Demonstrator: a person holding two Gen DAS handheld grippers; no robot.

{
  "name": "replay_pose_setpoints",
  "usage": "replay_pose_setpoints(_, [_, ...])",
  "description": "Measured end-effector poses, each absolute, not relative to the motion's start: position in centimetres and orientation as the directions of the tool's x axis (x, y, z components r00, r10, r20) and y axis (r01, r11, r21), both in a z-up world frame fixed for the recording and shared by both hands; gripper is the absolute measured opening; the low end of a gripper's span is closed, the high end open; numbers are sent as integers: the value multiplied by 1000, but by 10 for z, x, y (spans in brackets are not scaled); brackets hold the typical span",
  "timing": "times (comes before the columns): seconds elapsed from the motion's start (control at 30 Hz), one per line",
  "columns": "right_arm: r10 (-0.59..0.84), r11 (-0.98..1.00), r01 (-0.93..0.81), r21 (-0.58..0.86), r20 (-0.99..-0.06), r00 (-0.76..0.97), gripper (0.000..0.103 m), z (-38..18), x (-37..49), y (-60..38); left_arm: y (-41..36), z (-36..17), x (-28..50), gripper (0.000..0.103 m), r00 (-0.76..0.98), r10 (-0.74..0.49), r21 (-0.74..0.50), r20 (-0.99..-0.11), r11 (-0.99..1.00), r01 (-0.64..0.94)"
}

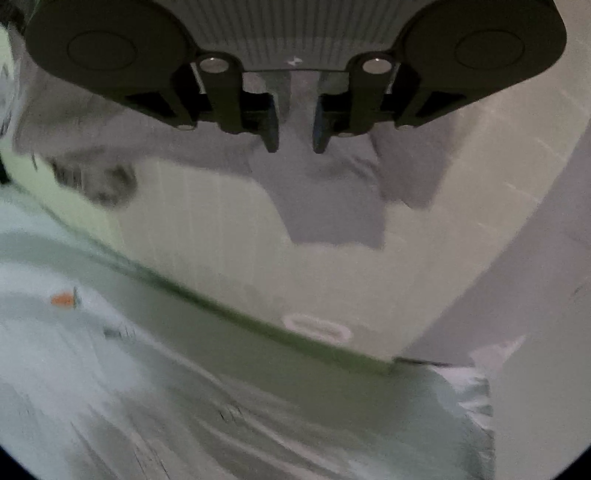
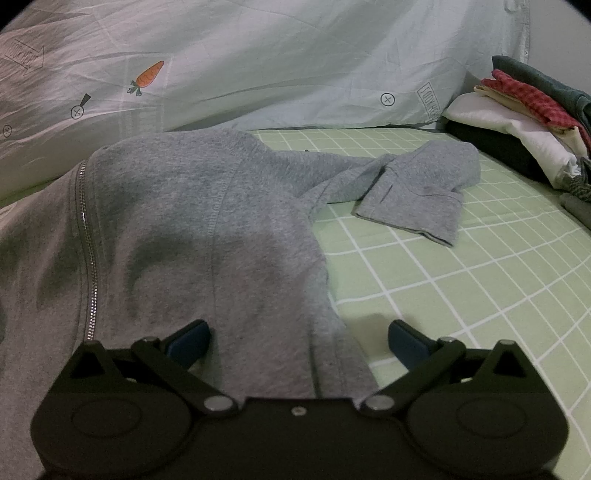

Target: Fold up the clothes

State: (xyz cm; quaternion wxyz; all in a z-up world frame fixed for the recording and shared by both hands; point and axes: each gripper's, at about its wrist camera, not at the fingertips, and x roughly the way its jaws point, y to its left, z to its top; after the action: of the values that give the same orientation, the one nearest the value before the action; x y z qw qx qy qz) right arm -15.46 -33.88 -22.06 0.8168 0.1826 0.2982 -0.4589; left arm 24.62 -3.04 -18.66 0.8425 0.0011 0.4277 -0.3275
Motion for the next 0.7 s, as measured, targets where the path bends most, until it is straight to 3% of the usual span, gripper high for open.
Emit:
replay_pose_setpoints(0.17, [-641,511,859,25,-654,401,103,-221,-154,-339,-31,-201,277,42,426,-503,-278,-752,828,486])
replay_pose_setpoints(0.3, [-642,511,859,25,-654,400,103,-221,-154,-338,-43,-215,289,42,388,-508,-286,-769,816,502])
replay_pose_setpoints(0.33, [-642,510,860,25,-654,400,103,-221,-154,-338,-45,-216,290,38,396,-500,-275,-770,820,501])
replay_pose_setpoints(0.37, [-642,510,860,25,-654,400,103,-221,-154,-339,-46,-216,290,19,408,-487,-260,-772,829,496])
replay_pose_setpoints(0.4, [-642,510,860,25,-654,400,103,-221,-154,-339,-44,-215,291,9,416,-482,-262,-771,835,483])
replay_pose_setpoints(0.5, [-642,510,860,25,-654,400,103,-221,-154,-339,-28,-206,298,5,439,-491,-309,-753,852,423])
replay_pose_setpoints(0.7, [-642,509,860,25,-654,399,103,-221,-154,-338,31,-156,309,4,676,-361,-242,-642,933,268])
